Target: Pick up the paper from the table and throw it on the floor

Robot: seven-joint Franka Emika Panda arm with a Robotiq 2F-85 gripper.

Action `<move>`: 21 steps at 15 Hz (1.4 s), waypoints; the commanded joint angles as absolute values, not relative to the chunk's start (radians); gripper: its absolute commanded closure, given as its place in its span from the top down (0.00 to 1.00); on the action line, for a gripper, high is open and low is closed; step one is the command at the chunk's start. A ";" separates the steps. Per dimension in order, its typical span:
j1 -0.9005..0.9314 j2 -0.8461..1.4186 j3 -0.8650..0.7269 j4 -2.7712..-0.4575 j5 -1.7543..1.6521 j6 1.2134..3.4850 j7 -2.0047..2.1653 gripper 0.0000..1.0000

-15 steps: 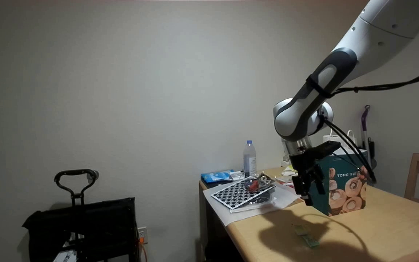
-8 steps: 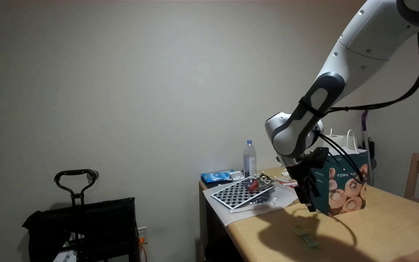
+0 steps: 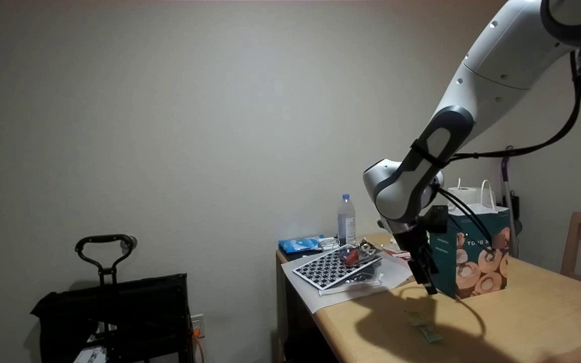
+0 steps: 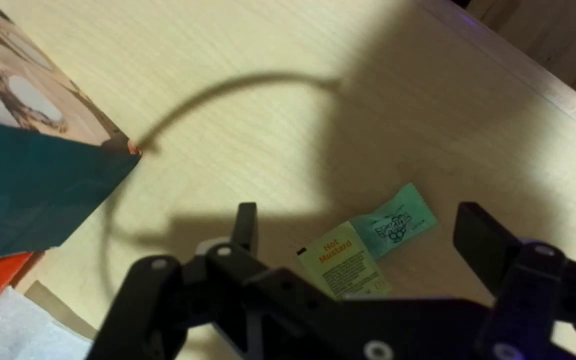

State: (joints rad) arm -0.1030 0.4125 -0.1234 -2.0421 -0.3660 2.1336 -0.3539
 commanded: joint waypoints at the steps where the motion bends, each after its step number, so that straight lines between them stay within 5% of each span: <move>1: -0.119 0.469 -0.099 -2.004 -0.435 2.172 -0.489 1.00; 21: -0.077 0.636 -0.045 -1.968 -0.552 2.170 -0.597 1.00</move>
